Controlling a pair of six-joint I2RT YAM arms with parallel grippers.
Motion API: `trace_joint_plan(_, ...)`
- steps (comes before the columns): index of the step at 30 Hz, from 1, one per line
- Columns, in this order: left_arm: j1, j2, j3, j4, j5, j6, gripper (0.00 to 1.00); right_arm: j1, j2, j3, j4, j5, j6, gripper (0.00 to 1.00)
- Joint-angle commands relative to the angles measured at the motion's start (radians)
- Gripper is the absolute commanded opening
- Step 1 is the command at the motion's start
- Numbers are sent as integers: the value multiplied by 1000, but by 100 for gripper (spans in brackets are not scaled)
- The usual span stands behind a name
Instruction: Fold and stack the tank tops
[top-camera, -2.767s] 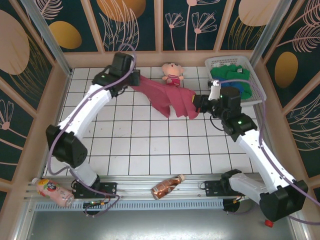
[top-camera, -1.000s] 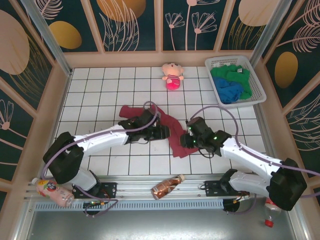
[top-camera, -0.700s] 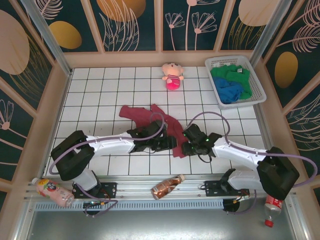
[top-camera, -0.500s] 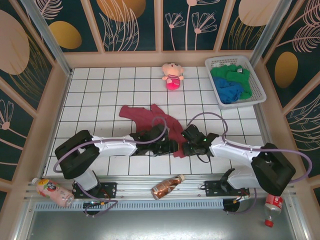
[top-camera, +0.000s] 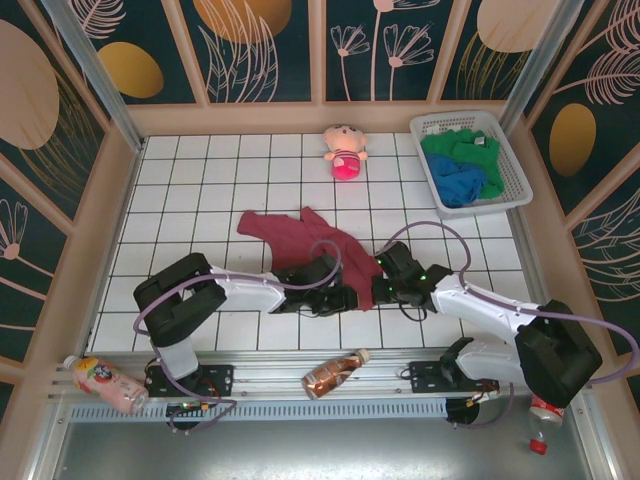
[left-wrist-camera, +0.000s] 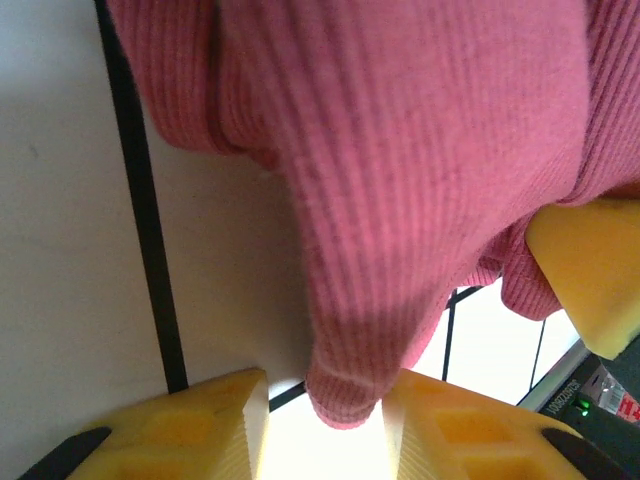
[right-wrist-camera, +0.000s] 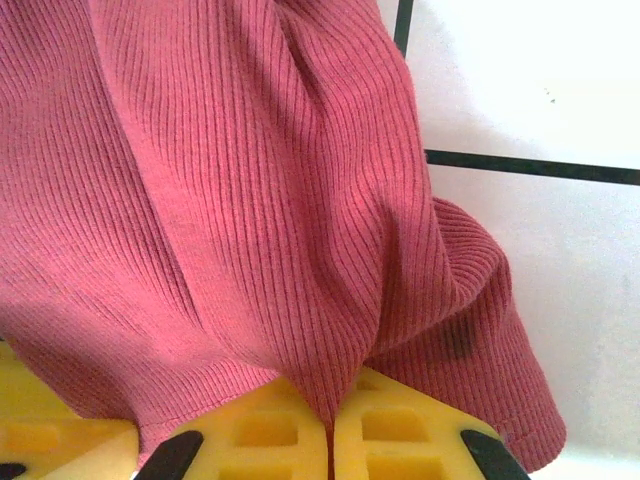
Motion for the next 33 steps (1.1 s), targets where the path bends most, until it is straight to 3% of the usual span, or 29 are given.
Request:
trace_joint_plan(1, -9, 52, 39, 74, -16, 0, 35, -9, -20, -16, 13, -45, -9, 4)
trace_joint_plan(8, -9, 61, 49, 108, -8, -18, 24, -38, -24, -16, 14, -87, -27, 3)
trace_joint_plan(11, -9, 50, 52, 86, -16, -8, 0, -44, -29, -11, 6, -91, -29, 2)
trace_joint_plan(14, -7, 14, 68, 10, -43, 18, 0, -60, -57, -4, -8, -97, -29, 2)
trace_joint_plan(19, 19, -65, 141, -261, -140, 116, 0, -151, -135, 27, -39, -144, -21, 1)
trace_joint_plan(29, 165, -341, 421, -778, -405, 321, 0, -454, -256, 147, -3, -347, 79, 5)
trace_joint_plan(33, 203, -353, 579, -871, -468, 407, 0, -488, -230, 178, 50, -404, 98, 5)
